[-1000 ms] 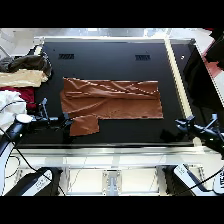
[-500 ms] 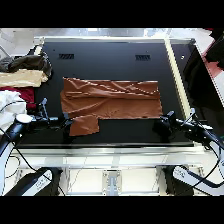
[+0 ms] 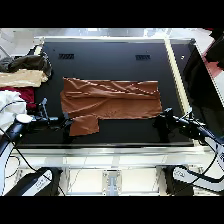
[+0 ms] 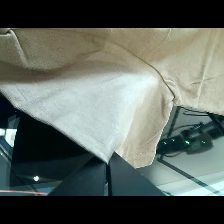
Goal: Fold the shirts.
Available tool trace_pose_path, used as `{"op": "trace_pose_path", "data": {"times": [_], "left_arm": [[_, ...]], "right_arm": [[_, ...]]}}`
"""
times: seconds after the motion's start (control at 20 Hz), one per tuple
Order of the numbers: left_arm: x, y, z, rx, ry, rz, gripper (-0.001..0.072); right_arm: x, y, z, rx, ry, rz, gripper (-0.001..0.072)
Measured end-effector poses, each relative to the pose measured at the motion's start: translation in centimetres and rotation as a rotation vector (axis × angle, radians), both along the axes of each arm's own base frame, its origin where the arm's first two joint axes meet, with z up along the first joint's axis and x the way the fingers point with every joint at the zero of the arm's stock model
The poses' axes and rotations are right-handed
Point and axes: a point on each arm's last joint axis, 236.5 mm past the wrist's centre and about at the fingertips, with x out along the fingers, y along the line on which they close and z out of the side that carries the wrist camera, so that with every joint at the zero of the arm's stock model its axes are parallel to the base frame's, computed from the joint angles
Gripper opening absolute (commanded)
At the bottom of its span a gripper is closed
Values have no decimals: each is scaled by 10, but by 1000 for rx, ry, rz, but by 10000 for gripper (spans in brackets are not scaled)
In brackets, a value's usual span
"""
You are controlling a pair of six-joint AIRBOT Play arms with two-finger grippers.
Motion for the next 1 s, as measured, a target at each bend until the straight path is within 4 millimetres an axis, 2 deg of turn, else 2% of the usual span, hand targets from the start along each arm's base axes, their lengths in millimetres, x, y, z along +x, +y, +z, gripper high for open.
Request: {"op": "trace_pose_path", "data": {"times": [0.1,0.15,0.3,0.4,0.55,0.65,0.8,0.9,1.0], "left_arm": [[1,0,2,2,-9,0,12],[1,0,6,4,-22,0,12],[0,1,29,6,-84,-5,12],[-3,5,52,10,-145,9,11],[-15,17,85,57,-223,49,9],[-27,23,97,101,-240,54,9],[-38,28,110,141,-248,52,9],[-36,31,119,161,-258,48,9],[-26,34,131,180,-274,25,9]], "right_arm": [[5,0,5,5,-20,2,16],[10,5,14,14,-51,28,16],[20,22,55,24,-170,129,15],[17,32,87,-7,-248,212,15],[-10,42,118,-119,-274,340,15],[-37,43,128,-213,-240,417,14],[-71,29,135,-376,-174,459,12],[-81,17,145,-465,-156,450,12],[-81,6,155,-521,-150,440,12]]}}
